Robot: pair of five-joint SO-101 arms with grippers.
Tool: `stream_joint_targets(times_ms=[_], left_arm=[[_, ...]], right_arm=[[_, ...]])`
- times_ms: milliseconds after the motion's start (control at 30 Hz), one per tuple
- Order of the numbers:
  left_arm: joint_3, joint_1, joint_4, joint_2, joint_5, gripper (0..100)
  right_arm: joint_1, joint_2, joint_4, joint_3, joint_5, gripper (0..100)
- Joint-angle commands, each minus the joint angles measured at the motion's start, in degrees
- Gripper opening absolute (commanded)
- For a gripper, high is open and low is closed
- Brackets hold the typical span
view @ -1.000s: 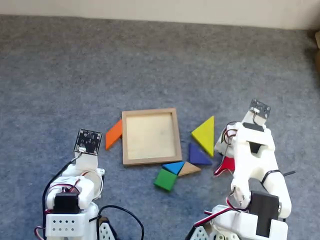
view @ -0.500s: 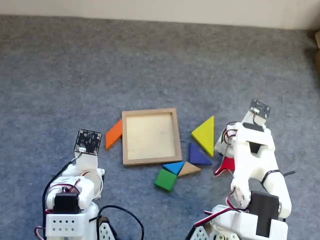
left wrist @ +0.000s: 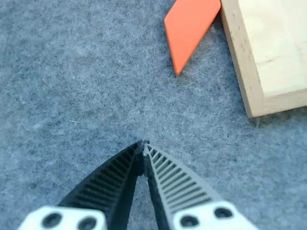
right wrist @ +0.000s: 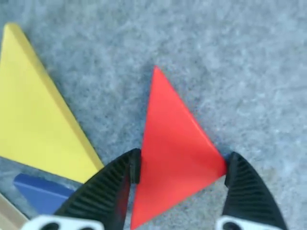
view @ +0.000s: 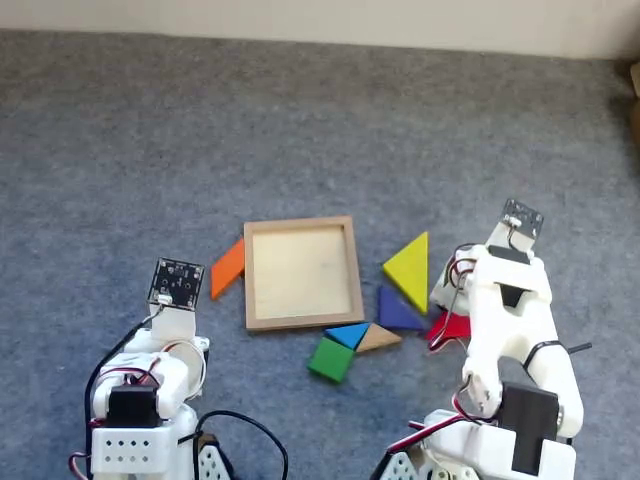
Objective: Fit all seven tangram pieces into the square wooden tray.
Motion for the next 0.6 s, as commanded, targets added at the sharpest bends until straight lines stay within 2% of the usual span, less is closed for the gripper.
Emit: stream_joint_targets(times_ms=[0, 567], left_arm=[[1.2, -0.7, 0.4, -1.5, 0.2, 1], [1.2, -0.7, 0.4, -1.5, 0.2, 1]], right_arm=[[0.5, -1.3, 1.2, -0.4, 0.7, 18.7], [1.0, -1.4, 5.2, -2.9, 0.8, 17.0]])
